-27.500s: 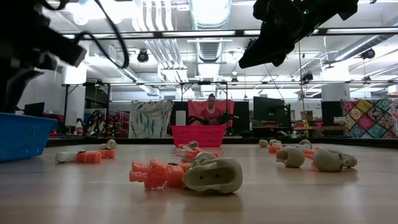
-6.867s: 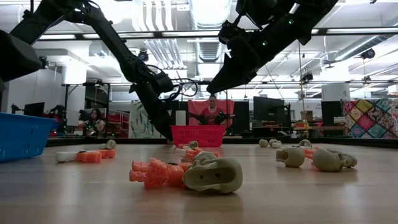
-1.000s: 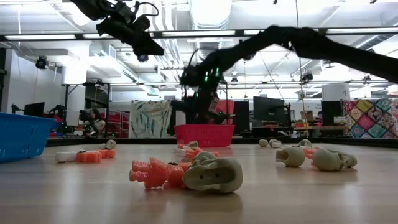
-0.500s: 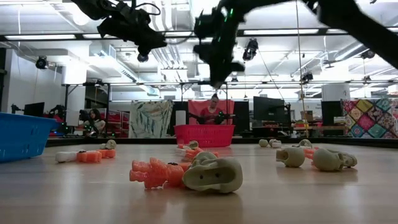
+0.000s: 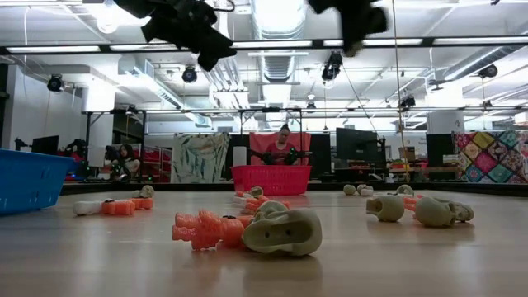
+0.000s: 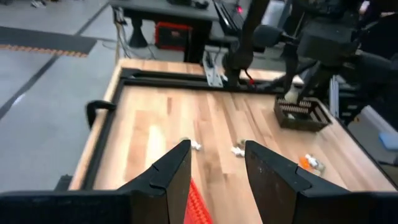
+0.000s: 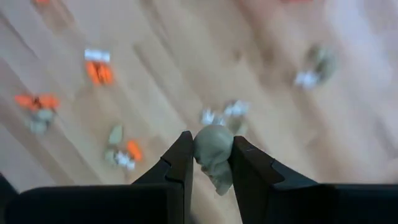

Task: Sort Halloween decoration
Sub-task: Put the gray skull toy into the black bin

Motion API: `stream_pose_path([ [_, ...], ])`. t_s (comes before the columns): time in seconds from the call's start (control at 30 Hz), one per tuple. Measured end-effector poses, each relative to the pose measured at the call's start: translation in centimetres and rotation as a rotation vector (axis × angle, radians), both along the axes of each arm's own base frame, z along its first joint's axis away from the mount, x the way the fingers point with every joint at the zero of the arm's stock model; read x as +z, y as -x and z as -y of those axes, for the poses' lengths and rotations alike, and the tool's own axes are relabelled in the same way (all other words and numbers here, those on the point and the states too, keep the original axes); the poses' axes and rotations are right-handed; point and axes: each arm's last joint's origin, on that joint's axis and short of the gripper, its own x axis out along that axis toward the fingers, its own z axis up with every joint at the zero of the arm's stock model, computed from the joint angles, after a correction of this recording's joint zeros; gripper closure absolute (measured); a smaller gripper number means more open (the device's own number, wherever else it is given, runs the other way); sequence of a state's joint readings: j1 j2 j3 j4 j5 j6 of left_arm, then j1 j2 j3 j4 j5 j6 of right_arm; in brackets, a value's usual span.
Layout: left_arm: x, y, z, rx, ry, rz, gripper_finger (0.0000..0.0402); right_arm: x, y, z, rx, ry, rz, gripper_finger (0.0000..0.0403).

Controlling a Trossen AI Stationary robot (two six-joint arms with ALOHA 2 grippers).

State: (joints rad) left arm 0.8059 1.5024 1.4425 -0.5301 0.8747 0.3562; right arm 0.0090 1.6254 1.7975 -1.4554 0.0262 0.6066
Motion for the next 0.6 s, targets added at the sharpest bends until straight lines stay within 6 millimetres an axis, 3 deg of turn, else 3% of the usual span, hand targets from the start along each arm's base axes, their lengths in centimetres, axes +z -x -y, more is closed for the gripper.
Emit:
stream_pose_path([
  [0.13, -0.3, -2.0, 2.2, -0.006, -0.040, -0.051, 0.0268, -2.5, 3.4, -4.0, -0.044, -0.039, -0.011, 0.0330],
  [0.33, -1.1, -4.2, 5.1, 0.009, -0.101, -0.121, 0.0276, -6.7, 8.1, -8.5, -0.047, -0.087, 0.009, 0.0330],
  [0.6, -3.0, -5.8, 7.1, 0.002, -0.079, -0.123, 0.0288, -12.1, 14.1, -12.8, 0.010, -0.111, -0.119, 0.0330],
])
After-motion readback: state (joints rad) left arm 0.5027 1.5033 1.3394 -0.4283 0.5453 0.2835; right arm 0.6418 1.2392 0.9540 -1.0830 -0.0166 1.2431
